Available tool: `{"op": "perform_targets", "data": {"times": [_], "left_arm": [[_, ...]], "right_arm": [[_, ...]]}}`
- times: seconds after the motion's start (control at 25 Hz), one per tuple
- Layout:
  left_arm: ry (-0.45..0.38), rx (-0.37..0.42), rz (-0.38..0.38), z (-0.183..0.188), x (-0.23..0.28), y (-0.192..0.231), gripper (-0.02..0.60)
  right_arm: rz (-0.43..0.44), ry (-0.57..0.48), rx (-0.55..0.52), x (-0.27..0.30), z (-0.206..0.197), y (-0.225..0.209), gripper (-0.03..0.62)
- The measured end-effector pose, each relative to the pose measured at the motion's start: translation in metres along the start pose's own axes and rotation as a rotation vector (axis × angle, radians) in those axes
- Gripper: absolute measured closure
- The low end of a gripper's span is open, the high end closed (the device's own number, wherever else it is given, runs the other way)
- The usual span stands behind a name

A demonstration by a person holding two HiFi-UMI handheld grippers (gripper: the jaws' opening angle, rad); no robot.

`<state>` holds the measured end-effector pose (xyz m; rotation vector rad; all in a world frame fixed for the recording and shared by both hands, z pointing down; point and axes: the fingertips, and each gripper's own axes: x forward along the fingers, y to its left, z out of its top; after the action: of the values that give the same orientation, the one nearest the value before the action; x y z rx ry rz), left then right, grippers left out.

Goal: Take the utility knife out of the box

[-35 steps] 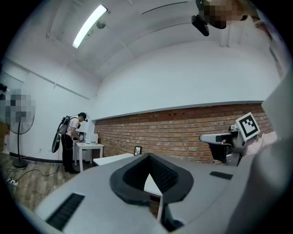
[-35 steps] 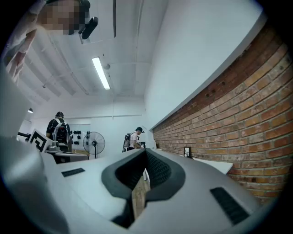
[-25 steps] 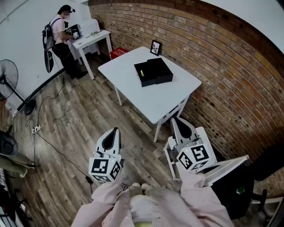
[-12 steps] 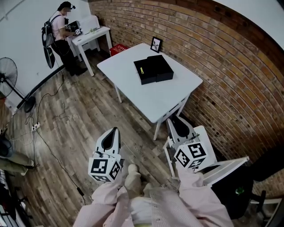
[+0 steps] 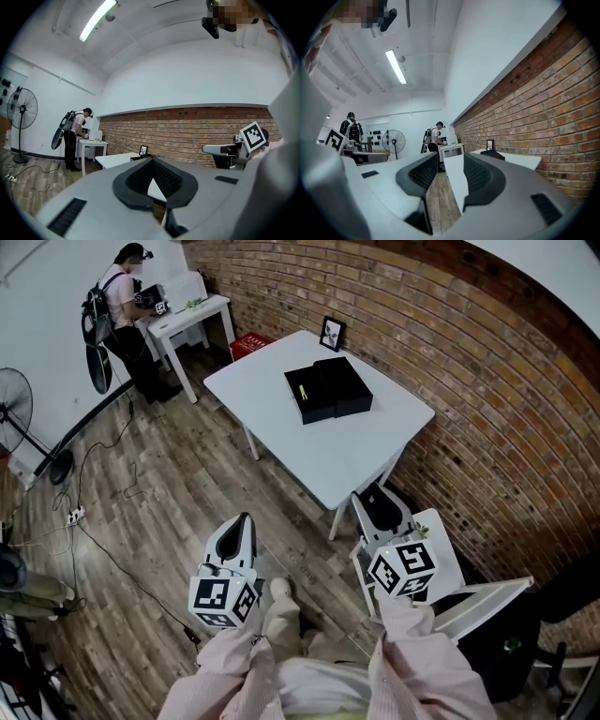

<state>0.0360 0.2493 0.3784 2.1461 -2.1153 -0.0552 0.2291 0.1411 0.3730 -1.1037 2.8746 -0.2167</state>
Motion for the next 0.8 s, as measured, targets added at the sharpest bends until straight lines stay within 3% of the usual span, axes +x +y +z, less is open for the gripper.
{"op": "perform_targets", "data": {"times": [0.8], "left_arm": [[0.044,-0.022,-0.087,0.009,0.148,0.112,0.589]], "right_arm": [[-0.112,0.061,0.028,0.171,-0.020,-0.032,0.436]]}}
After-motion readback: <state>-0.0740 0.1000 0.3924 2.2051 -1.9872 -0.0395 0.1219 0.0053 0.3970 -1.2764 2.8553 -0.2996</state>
